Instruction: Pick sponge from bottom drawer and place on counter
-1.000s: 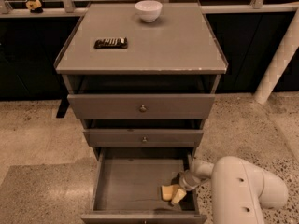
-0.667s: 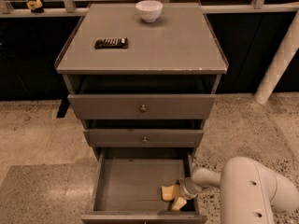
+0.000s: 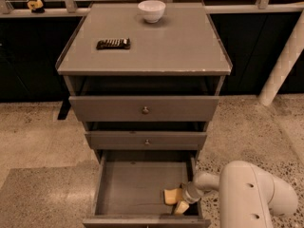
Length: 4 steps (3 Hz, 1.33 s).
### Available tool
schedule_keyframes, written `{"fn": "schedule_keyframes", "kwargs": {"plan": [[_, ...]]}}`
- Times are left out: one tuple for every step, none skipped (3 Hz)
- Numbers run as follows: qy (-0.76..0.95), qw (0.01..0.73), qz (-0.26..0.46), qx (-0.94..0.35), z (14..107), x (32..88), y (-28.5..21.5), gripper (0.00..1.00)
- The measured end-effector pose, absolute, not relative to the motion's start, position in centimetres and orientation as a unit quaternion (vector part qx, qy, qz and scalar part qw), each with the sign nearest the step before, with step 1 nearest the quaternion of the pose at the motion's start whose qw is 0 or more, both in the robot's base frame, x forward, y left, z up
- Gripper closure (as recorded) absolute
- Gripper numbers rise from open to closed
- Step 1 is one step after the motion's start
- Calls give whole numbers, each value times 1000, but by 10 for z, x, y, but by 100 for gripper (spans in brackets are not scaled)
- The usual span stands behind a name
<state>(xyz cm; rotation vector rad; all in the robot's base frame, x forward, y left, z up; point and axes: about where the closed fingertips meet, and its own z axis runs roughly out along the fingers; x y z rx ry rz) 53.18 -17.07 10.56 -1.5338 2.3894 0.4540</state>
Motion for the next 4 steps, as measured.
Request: {"fn": "schedule_keyframes", "kwargs": {"plan": [[824,133,157,-529,106,532,-171,19],[824,133,157,-529,106,532,-171,42],[824,133,157,-529,106,532,-171,65],[824,133,157,-529,106,532,-171,88]]}}
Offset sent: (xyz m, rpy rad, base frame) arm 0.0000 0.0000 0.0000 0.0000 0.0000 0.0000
